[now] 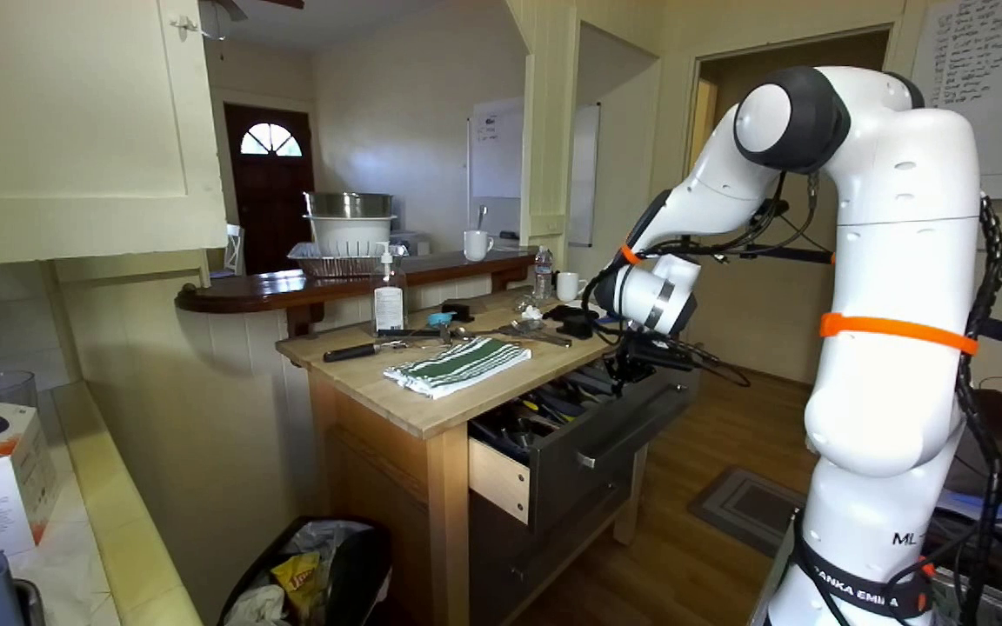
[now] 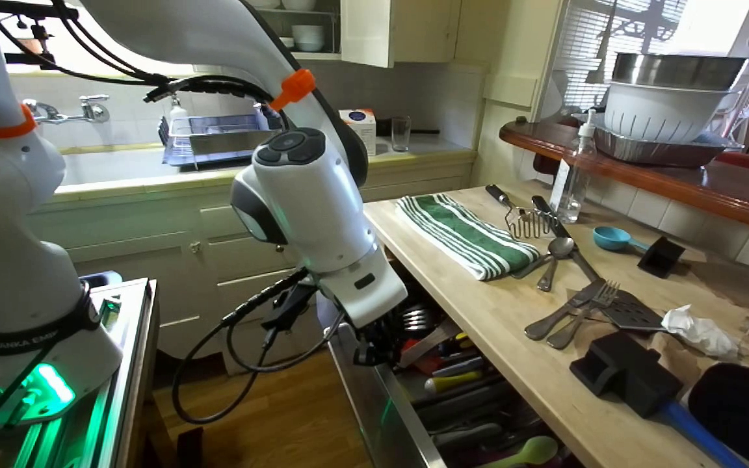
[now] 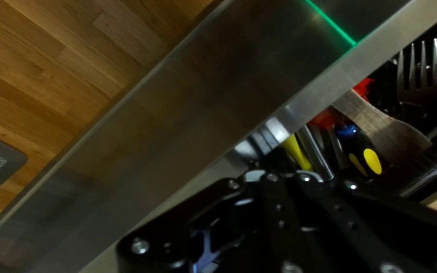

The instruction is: Open the topmost drawer.

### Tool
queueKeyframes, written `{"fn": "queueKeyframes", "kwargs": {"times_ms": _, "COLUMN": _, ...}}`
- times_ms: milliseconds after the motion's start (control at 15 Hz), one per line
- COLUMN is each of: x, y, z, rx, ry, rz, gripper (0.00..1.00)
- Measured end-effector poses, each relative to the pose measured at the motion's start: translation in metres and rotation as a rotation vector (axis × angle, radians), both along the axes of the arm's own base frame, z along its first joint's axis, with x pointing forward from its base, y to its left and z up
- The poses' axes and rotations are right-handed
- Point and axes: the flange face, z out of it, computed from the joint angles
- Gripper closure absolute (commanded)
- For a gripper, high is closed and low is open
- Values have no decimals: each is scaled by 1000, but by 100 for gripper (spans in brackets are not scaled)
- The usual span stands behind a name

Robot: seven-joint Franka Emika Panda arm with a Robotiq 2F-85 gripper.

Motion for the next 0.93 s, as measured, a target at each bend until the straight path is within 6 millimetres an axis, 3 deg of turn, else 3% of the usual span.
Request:
{"fn": "queueKeyframes", "kwargs": {"times_ms": 467, "x": 1, "y": -5, "z": -5, "rx": -13, "ry": 34, "rz": 3, "gripper": 100}}
{"fn": "queueKeyframes", "kwargs": {"times_ms": 933, "x": -4, "y": -14, "z": -2, "rx": -25, "ry": 198, "rz": 21, "gripper": 100}}
